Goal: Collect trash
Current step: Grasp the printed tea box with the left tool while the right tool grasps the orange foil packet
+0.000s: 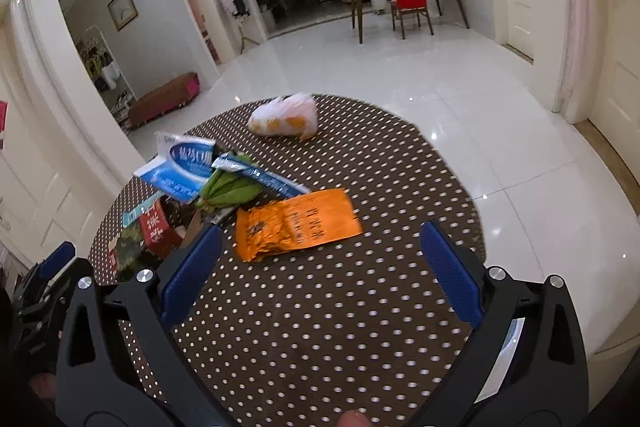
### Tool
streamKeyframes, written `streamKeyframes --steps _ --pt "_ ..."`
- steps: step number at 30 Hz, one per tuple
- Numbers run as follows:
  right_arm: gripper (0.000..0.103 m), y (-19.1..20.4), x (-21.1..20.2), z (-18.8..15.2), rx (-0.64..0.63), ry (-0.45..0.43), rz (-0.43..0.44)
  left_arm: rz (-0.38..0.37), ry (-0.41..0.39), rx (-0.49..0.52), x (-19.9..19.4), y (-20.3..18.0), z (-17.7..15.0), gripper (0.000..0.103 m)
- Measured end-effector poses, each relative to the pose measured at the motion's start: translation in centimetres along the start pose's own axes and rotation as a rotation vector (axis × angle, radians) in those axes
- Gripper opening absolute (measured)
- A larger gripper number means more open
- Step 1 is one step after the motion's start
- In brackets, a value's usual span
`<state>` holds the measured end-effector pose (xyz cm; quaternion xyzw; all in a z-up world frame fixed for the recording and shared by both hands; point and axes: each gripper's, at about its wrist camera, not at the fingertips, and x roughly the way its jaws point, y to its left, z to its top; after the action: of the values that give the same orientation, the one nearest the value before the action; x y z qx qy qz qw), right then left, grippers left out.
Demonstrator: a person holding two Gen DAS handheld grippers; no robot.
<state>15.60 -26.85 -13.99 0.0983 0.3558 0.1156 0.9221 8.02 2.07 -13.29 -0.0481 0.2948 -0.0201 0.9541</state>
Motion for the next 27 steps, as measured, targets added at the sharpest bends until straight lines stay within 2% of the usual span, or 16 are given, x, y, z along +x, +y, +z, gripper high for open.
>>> streamKeyframes --steps 5,10,12,14,16,17,19,21,27 --pt "0.097 1.8 1.3 -0.7 -0.052 0.031 -0.012 0.020 0.056 -0.023 0.9 1.6 -1.4 0.097" --pt "0.097 1.9 2.6 -1.3 -0.059 0.068 -0.032 -0.061 0.145 -0.143 3.4 3.6 -1.8 0.097" --pt "0.097 1.7 3.0 -1.6 -0.057 0.081 -0.040 -0.096 0.168 -0.170 4.7 3.7 -1.6 0.096" --pt "0.097 1.6 3.3 -1.8 -0.058 0.089 -0.043 -0.097 0.179 -0.173 5.5 3.4 -1.5 0.095" --pt "0.097 1.6 3.7 -1.9 -0.065 0.096 -0.050 -0.127 0.172 -0.168 6.0 2.8 -1.2 0.079" --pt "0.097 1.5 3.9 -1.9 -0.068 0.099 -0.052 -0.141 0.177 -0.163 6.2 2.5 -1.0 0.067" --pt "0.097 1.6 4.7 -1.8 -0.072 0.111 -0.055 -0.151 0.176 -0.147 6.7 1.7 -0.7 0.054" --pt "0.097 2.2 5.8 -1.7 -0.092 0.123 -0.050 -0.177 0.183 -0.136 7.2 1.1 -0.6 0.036" --pt "0.097 5.6 8.7 -1.2 -0.225 0.145 -0.009 -0.197 0.160 -0.093 7.6 -0.7 -0.3 0.011"
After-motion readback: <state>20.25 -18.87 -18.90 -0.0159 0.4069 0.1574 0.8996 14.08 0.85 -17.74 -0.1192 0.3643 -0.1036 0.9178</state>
